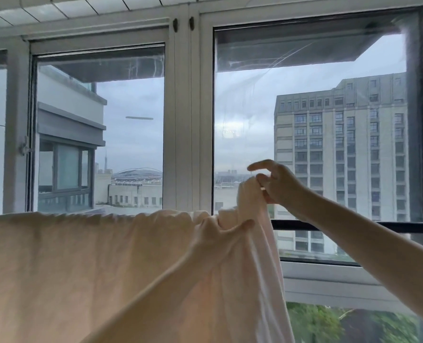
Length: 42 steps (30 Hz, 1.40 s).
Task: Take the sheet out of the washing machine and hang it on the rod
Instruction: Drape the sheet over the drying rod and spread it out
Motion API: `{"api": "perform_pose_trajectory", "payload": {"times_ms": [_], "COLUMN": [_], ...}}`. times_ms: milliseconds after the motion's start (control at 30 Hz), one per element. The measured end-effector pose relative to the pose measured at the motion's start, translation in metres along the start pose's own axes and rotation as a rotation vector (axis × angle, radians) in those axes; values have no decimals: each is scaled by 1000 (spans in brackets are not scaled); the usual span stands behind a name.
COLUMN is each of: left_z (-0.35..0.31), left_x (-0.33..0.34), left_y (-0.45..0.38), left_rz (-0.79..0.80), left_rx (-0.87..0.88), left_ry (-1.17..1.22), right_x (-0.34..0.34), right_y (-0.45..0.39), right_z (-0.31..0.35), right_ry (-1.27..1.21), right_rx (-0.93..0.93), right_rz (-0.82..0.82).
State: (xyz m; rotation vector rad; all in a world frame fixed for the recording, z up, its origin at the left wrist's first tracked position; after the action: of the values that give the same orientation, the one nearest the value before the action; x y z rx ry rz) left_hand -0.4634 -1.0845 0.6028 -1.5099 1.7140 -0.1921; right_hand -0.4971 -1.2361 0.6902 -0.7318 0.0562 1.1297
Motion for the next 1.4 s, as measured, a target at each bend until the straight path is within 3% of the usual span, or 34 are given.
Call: {"api": "perform_pose_trajectory", "payload": {"times_ms": [167,300,367,467,633,733,833,933,1233,1400], "left_z": [-6,-5,2,12,22,26,26,30,55,62], "left_x": [19,4,-18,-61,-113,-132,-144,-154,-195,-209], "left_y": [5,2,-2,-9,-23,-25,-21,-18,-46,-58], "left_rz": [122,74,-7,-194,-299,-253,-101,-3,-144,-170], "left_rx": [-63,-27,-126,-240,-195,-166,-60,52,186,170], "left_ry": [158,-5,109,347,289,387,458,404,275,304], "right_x": [27,38,36,40,71,92,114,139,156,175], "right_y": [5,-1,-8,-12,6,12,14,11,-9,-10], "right_z": [9,10,4,-7,-13,-17,1,22,44,54], "right_ry": [-85,-50,-22,224,465,686,822,721,655,185], "right_rx": [-54,-175,-217,-365,-434,-415,-478,-467,-273,-86], "right_rz": [263,269,249,226,331,400,254,127,-232,-95]}}
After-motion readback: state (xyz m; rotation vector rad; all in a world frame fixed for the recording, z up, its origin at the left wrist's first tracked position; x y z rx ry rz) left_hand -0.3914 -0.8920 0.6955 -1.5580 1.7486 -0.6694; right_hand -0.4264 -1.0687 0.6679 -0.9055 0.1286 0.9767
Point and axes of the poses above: each hand's wrist, its own y-axis away from the middle knuckle, its own x-axis out of the palm, z = x × y, the point moved 3 cm from there along -y, towards the middle knuckle, and after that the axes turned 9 degrees about x, right-handed, at the moved point
